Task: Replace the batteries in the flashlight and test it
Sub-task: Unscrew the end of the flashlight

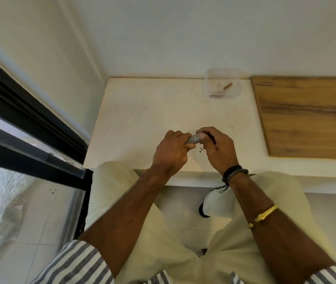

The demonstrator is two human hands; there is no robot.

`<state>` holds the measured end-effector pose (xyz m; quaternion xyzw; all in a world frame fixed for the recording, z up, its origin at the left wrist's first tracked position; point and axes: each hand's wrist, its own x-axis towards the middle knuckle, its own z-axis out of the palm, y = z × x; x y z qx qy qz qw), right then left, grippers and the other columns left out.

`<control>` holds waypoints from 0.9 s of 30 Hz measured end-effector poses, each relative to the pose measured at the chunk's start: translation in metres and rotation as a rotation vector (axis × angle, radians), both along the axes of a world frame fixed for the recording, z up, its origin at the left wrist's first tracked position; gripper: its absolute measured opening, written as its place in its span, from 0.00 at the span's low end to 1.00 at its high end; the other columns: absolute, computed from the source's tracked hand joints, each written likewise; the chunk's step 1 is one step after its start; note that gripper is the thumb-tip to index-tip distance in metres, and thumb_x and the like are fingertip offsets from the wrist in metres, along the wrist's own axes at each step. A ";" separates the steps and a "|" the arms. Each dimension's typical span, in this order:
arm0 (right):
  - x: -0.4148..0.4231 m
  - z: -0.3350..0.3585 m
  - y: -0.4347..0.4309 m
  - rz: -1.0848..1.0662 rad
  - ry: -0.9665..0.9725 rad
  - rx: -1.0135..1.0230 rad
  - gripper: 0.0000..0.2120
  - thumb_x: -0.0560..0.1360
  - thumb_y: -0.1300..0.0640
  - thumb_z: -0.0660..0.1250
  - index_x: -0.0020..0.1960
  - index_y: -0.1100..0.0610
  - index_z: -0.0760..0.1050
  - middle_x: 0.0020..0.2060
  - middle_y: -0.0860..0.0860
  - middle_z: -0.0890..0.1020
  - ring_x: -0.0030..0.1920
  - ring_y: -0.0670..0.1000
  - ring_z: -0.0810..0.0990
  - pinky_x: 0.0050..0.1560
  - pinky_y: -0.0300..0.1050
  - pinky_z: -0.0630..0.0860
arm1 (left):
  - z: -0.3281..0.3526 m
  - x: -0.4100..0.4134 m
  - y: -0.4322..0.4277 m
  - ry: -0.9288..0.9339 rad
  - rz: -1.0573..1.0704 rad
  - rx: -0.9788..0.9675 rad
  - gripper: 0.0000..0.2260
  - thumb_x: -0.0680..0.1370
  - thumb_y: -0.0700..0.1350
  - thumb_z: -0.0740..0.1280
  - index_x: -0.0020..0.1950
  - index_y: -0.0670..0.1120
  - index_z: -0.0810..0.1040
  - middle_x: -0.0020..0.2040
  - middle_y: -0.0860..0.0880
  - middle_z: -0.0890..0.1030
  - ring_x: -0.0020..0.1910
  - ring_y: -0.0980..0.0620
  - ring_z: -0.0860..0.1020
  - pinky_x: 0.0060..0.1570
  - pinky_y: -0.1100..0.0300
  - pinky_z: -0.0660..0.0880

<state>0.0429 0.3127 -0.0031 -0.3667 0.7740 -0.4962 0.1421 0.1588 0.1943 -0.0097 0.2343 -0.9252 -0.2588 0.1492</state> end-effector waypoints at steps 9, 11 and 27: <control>-0.007 -0.001 0.009 -0.102 -0.118 0.131 0.16 0.79 0.40 0.66 0.46 0.53 0.82 0.34 0.46 0.84 0.33 0.42 0.81 0.36 0.29 0.74 | -0.005 0.001 0.000 -0.024 -0.010 -0.028 0.12 0.81 0.50 0.64 0.61 0.46 0.78 0.49 0.49 0.79 0.48 0.54 0.66 0.45 0.55 0.72; -0.008 -0.002 0.010 -0.070 -0.089 0.132 0.14 0.80 0.44 0.67 0.47 0.54 0.83 0.34 0.46 0.84 0.33 0.44 0.82 0.38 0.33 0.76 | -0.006 0.000 0.000 -0.030 -0.017 -0.031 0.12 0.81 0.50 0.64 0.61 0.46 0.78 0.49 0.49 0.80 0.49 0.54 0.66 0.45 0.56 0.72; -0.012 -0.004 0.015 -0.069 -0.196 0.137 0.11 0.78 0.45 0.70 0.50 0.52 0.84 0.39 0.45 0.86 0.37 0.46 0.84 0.37 0.37 0.76 | -0.012 0.000 -0.002 -0.059 -0.045 -0.027 0.13 0.81 0.50 0.64 0.63 0.47 0.77 0.52 0.48 0.80 0.52 0.52 0.68 0.49 0.55 0.72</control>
